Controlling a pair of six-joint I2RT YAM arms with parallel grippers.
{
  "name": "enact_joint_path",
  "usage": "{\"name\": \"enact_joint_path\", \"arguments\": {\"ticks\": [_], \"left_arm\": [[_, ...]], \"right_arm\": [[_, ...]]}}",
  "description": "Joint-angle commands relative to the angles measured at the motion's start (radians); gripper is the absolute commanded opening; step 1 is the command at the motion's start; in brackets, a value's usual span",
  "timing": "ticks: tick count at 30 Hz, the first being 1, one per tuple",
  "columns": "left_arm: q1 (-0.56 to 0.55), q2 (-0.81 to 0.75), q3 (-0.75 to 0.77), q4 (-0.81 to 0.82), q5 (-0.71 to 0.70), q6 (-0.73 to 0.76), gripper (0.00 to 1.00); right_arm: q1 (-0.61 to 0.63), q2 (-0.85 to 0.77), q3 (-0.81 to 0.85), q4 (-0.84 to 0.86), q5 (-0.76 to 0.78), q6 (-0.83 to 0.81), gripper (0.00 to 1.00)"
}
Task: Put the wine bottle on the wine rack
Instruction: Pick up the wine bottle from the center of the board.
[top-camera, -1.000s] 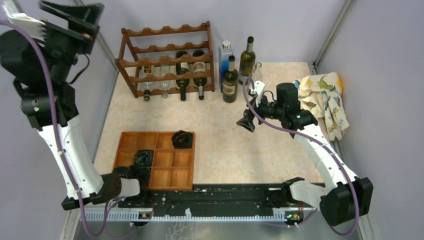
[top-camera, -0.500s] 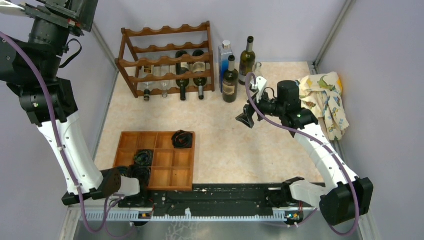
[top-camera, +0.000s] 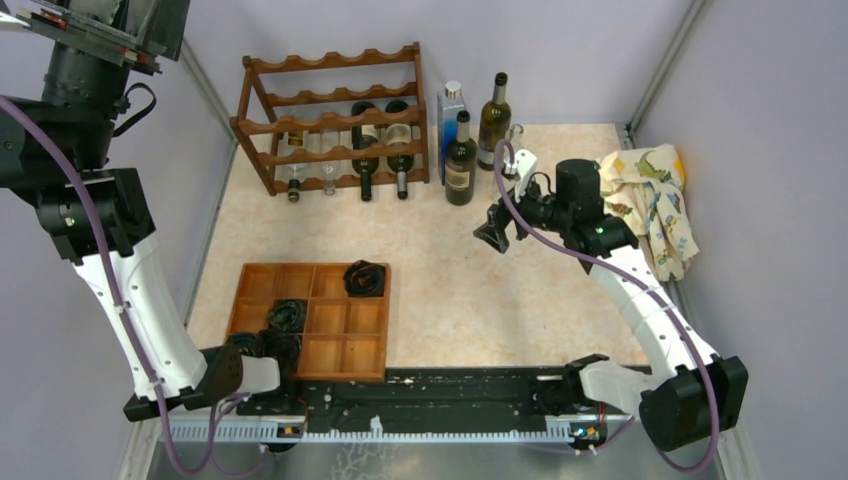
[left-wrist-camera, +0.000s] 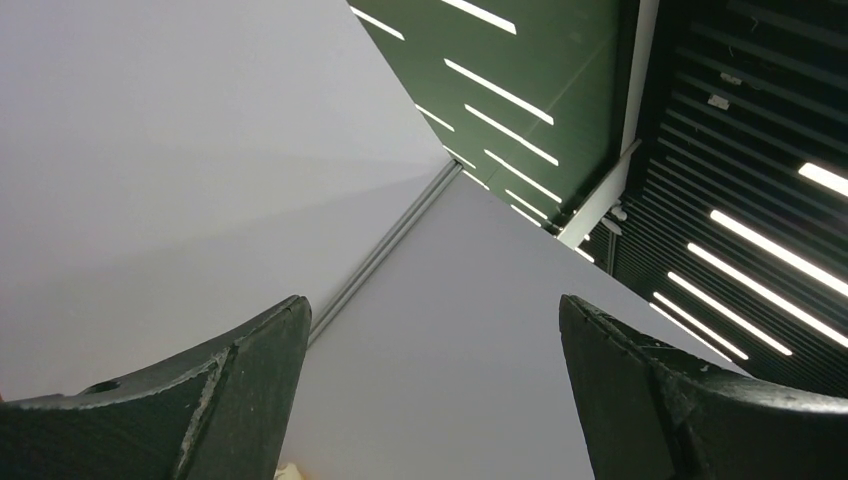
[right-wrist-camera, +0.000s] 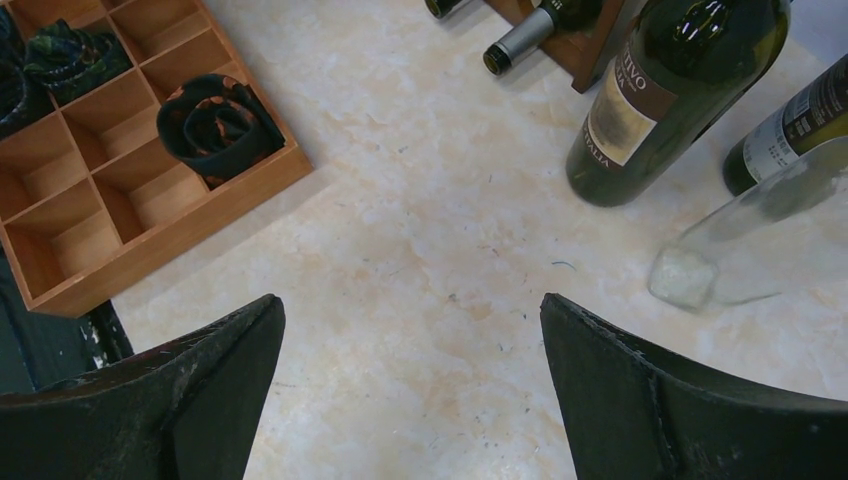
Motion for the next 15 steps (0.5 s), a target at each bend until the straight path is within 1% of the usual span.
{"name": "enact_joint_path", "arguments": {"ticks": [1, 9, 12, 15], "left_arm": [[-0.001, -0.004, -0.032, 0.05, 0.021, -0.1, 0.99], [-0.001, -0.022, -0.054, 0.089, 0.016, -0.137, 0.99], [-0.001, 0.009, -0.049, 0.153, 0.035, -0.169, 0.99], [-0.001, 0.043, -0.017, 0.153, 0.043, -0.186, 0.99]], "right_arm": [[0.002, -0.021, 0.064, 0.007, 0.025, -0.017, 0.97], [0.002, -0.047, 0.045, 0.013, 0.028, -0.015, 0.97], [0.002, -0.049, 0.046, 0.018, 0.029, -0.013, 0.97], [0.002, -0.05, 0.059, 0.022, 0.025, -0.01, 0.97]]}}
